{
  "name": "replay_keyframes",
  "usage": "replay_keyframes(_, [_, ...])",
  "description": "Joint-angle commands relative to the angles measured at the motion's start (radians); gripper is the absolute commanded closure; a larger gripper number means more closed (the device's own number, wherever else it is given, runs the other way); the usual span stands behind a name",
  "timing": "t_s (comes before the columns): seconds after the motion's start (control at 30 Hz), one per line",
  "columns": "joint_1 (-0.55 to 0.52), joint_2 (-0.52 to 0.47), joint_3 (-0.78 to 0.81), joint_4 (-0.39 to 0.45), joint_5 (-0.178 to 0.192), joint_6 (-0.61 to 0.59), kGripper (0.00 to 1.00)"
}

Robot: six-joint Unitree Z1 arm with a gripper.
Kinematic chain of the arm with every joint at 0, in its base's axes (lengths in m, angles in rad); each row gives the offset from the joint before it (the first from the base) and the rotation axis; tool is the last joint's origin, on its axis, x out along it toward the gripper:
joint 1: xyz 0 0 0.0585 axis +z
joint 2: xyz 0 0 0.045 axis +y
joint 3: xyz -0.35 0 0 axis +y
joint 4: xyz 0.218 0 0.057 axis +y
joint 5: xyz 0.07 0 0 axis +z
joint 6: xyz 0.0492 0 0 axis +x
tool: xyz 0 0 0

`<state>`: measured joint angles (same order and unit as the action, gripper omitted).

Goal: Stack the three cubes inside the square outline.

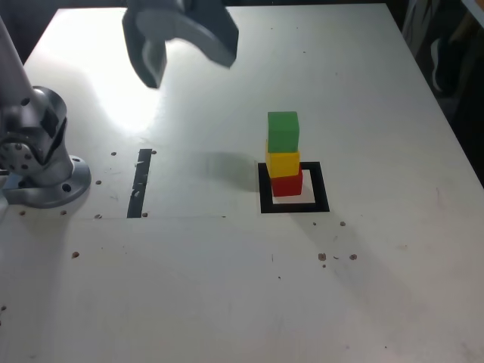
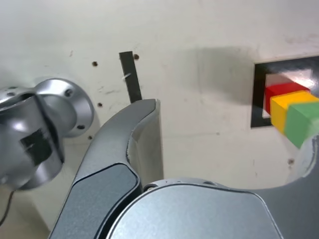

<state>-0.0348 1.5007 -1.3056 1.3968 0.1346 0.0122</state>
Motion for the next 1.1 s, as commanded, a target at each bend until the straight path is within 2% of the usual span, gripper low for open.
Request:
replay_keyframes(0.0, [0.003, -0.034, 0.238, -0.086, -0.013, -0.015, 0.01])
replay_keyframes(0.17, [0.003, -0.063, 0.453, -0.249, -0.074, -0.043, 0.01])
replay_keyframes(0.3, [0.003, -0.063, 0.549, -0.321, -0.102, -0.044, 0.01])
replay_keyframes(0.6, [0.003, -0.047, 0.644, -0.413, -0.103, -0.039, 0.01])
replay_keyframes(1.07, [0.003, -0.044, 0.683, -0.472, -0.117, -0.038, 0.00])
